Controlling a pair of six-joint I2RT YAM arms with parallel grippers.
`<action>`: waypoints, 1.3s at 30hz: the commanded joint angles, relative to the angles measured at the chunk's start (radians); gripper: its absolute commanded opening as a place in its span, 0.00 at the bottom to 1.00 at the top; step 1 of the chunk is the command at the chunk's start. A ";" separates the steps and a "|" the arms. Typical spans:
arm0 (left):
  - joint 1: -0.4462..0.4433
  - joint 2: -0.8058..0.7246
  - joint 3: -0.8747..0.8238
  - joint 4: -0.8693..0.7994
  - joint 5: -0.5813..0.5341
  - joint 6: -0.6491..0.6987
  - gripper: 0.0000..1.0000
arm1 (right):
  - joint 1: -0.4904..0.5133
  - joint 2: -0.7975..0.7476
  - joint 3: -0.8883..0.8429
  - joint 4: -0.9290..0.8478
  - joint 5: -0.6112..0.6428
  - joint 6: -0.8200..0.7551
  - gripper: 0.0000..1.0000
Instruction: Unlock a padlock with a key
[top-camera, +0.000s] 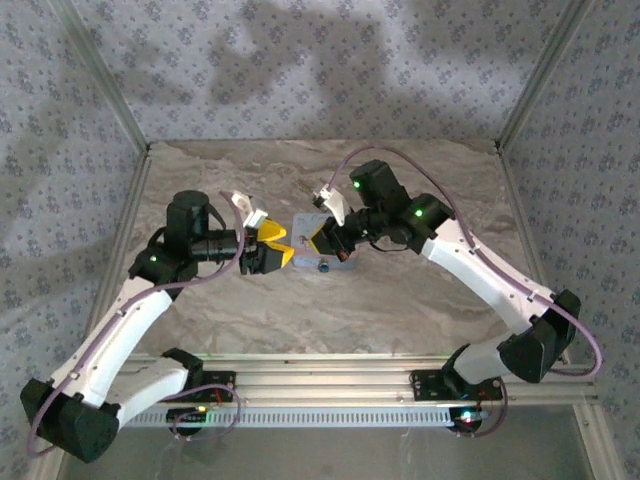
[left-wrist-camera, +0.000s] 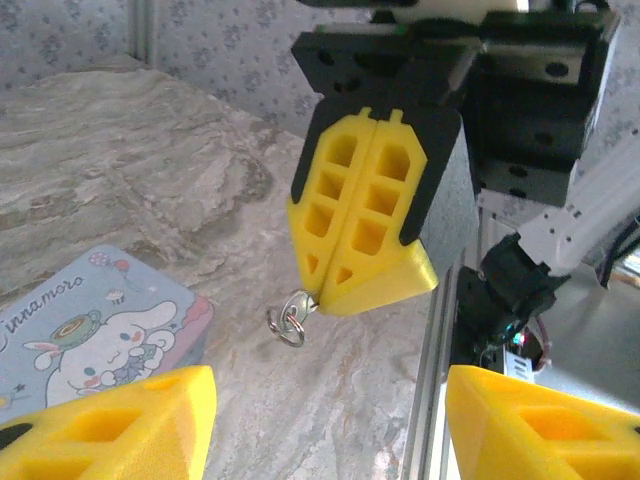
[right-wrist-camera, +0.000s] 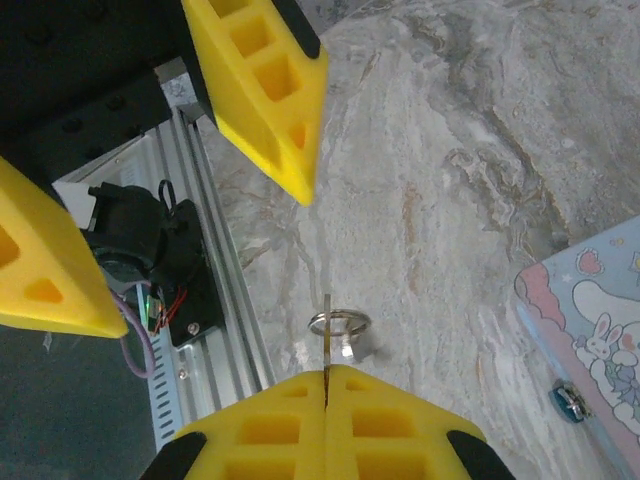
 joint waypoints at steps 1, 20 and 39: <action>-0.010 0.026 0.056 -0.013 0.049 0.102 0.60 | 0.012 -0.012 0.032 -0.080 -0.020 -0.003 0.00; -0.046 0.179 0.129 -0.114 0.150 0.185 0.41 | 0.030 0.000 0.031 -0.080 -0.052 -0.004 0.00; -0.040 0.157 0.032 0.043 -0.045 -0.162 0.00 | -0.083 -0.179 -0.149 0.184 0.116 0.160 0.55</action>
